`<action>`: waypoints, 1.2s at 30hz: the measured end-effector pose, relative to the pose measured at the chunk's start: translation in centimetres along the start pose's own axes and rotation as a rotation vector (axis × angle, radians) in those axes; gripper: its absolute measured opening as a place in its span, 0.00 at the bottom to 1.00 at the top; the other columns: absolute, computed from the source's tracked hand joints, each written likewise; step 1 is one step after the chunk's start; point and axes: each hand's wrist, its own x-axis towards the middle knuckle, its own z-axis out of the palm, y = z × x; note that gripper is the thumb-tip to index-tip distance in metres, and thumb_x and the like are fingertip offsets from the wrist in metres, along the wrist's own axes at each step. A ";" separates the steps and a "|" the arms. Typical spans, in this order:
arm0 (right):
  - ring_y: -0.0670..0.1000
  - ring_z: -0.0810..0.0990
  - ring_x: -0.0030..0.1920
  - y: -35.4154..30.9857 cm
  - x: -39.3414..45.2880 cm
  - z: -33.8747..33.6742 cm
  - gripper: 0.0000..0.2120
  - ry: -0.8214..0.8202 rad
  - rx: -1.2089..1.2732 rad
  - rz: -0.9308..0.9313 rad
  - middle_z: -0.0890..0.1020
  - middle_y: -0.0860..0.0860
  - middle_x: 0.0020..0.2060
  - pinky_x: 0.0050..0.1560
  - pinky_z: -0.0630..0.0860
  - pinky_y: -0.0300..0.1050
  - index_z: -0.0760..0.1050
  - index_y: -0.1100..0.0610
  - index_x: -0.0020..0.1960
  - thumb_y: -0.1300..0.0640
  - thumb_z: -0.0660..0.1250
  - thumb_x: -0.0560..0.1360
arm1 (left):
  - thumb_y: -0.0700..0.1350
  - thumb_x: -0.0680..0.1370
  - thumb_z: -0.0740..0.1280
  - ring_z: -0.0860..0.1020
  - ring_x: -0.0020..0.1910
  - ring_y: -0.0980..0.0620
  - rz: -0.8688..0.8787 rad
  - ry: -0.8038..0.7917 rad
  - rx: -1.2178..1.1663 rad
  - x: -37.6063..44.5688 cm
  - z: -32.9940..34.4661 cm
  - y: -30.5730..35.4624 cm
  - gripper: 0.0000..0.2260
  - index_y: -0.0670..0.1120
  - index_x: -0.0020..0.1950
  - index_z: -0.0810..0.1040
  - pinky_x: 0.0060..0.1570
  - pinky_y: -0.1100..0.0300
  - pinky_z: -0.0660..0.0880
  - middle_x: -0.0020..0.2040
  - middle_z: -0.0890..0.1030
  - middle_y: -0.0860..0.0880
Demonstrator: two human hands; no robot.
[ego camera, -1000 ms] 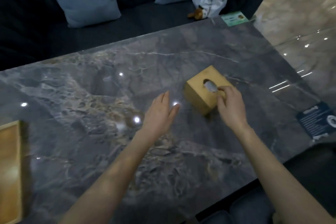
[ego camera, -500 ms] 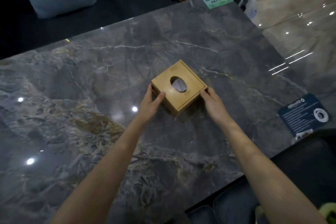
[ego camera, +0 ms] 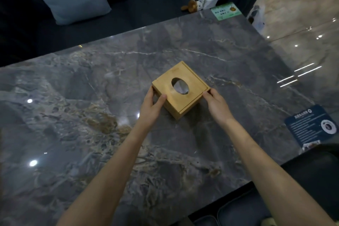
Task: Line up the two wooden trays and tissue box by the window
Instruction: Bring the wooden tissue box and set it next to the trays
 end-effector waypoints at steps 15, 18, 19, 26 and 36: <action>0.46 0.73 0.54 -8.4 -5.0 10.2 0.13 -0.105 0.020 -0.208 0.76 0.43 0.48 0.57 0.67 0.41 0.72 0.54 0.60 0.53 0.55 0.78 | 0.62 0.72 0.62 0.70 0.67 0.49 0.179 0.337 0.059 -6.6 -12.8 2.5 0.28 0.53 0.69 0.66 0.67 0.44 0.67 0.67 0.72 0.47; 0.45 0.73 0.54 -9.4 -7.0 13.7 0.10 -0.160 0.039 -0.228 0.76 0.40 0.45 0.58 0.67 0.42 0.72 0.51 0.57 0.53 0.56 0.78 | 0.63 0.71 0.61 0.70 0.67 0.52 0.184 0.400 0.083 -9.4 -16.3 2.3 0.28 0.55 0.69 0.65 0.67 0.45 0.67 0.67 0.72 0.50; 0.45 0.73 0.53 -9.7 -7.7 15.0 0.09 -0.179 0.035 -0.233 0.75 0.39 0.44 0.58 0.67 0.42 0.71 0.50 0.55 0.53 0.56 0.78 | 0.63 0.71 0.61 0.70 0.67 0.52 0.181 0.420 0.081 -10.5 -17.5 2.2 0.29 0.54 0.70 0.65 0.67 0.46 0.67 0.67 0.72 0.50; 0.45 0.75 0.47 -11.4 -14.7 25.0 0.12 -0.276 -0.011 -0.298 0.78 0.44 0.45 0.43 0.69 0.37 0.73 0.54 0.57 0.52 0.55 0.78 | 0.56 0.75 0.60 0.70 0.65 0.52 0.160 0.528 0.110 -19.2 -27.0 0.8 0.25 0.50 0.71 0.65 0.65 0.54 0.69 0.67 0.71 0.47; 0.34 0.72 0.46 -10.5 -25.0 39.5 0.11 -0.427 0.027 -0.295 0.76 0.37 0.44 0.43 0.67 0.31 0.72 0.50 0.58 0.53 0.56 0.78 | 0.54 0.76 0.60 0.66 0.69 0.57 0.043 0.676 0.128 -31.4 -39.5 -4.1 0.26 0.51 0.73 0.62 0.70 0.54 0.62 0.71 0.68 0.52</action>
